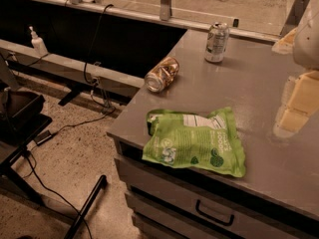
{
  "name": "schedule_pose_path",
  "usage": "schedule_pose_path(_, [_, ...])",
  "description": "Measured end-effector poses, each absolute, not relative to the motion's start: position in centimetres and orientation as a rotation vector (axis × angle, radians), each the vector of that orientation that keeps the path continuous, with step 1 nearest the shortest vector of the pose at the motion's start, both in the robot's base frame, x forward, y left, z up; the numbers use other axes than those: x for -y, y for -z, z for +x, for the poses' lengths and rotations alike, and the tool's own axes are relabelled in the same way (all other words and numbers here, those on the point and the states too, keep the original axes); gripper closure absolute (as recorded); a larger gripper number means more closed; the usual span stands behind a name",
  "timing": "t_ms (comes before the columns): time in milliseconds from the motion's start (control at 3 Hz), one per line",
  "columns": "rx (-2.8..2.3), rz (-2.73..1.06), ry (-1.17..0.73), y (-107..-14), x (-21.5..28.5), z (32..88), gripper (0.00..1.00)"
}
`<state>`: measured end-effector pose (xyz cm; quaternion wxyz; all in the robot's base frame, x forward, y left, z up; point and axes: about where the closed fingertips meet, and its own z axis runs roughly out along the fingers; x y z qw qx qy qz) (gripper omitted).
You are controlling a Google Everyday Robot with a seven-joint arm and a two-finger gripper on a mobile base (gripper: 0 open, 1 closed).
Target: Move green rice chip bag near 7up can
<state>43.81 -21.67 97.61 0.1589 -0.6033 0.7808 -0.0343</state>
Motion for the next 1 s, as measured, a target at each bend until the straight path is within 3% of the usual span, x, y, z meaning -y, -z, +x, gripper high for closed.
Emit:
schedule_pose_path(667, [-2.195,-1.764,0.003,-96.4,20.6,43.3,0.0])
schedule_pose_path(1000, [-2.11,-1.87,-0.084,-94.1,17.0,42.3,0.0])
